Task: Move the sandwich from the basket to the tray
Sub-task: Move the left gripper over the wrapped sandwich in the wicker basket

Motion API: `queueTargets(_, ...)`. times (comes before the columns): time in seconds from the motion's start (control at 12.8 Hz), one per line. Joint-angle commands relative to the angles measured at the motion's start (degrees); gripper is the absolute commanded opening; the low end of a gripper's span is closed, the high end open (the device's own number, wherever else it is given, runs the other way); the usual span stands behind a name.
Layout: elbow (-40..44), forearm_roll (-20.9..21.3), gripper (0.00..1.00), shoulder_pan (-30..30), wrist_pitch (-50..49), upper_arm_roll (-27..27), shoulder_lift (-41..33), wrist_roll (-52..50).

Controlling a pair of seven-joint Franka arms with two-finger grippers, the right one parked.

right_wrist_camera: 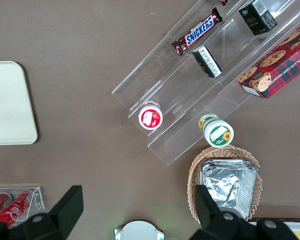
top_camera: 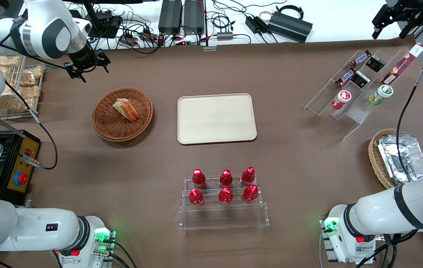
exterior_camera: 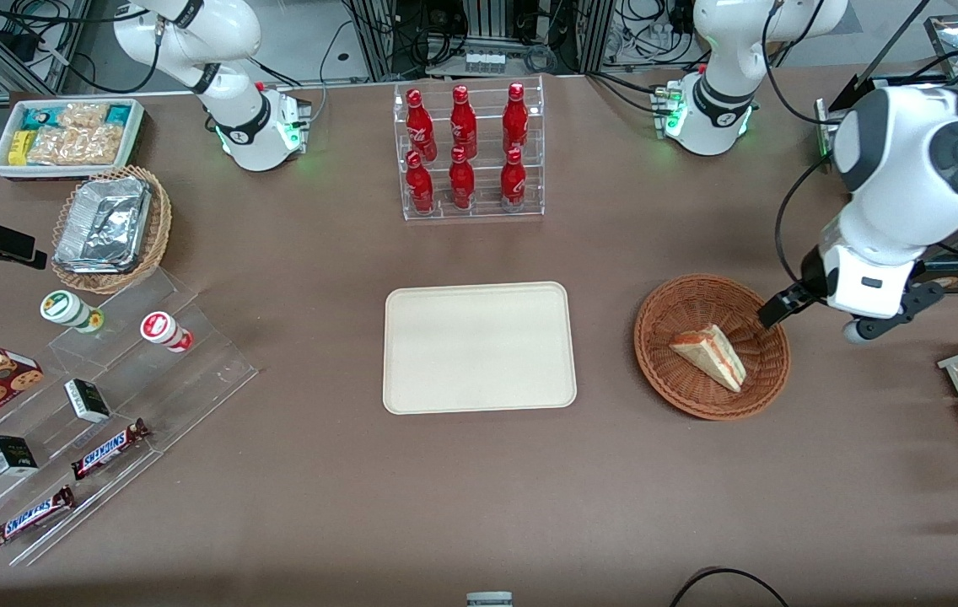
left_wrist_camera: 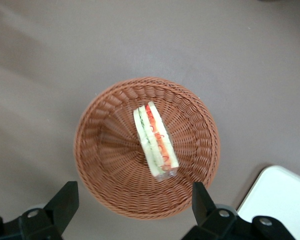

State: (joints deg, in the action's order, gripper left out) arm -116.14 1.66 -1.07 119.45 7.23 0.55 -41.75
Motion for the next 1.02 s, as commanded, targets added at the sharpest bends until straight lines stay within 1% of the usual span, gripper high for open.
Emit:
queueTargets(0.0,-8.9,0.9,1.0,0.0,8.6,1.1,-2.8,-7.2)
queueTargets(0.08,-10.6,0.9,1.0,0.0,10.8,1.1,-2.5,-9.6)
queueTargets(0.31,-11.2,0.7,1.0,0.0,13.7,1.2,-0.3,-13.3)
queueTargets(0.47,-12.8,0.1,1.0,-0.1,18.2,1.3,0.8,-15.9)
queueTargets(0.63,-13.1,0.1,1.0,-0.2,22.0,3.3,3.5,-18.5)
queueTargets(0.78,-13.1,0.1,1.0,-0.2,24.2,3.8,5.8,-19.2)
queueTargets(0.94,-13.7,0.4,1.0,-0.2,24.2,3.8,6.8,-19.1)
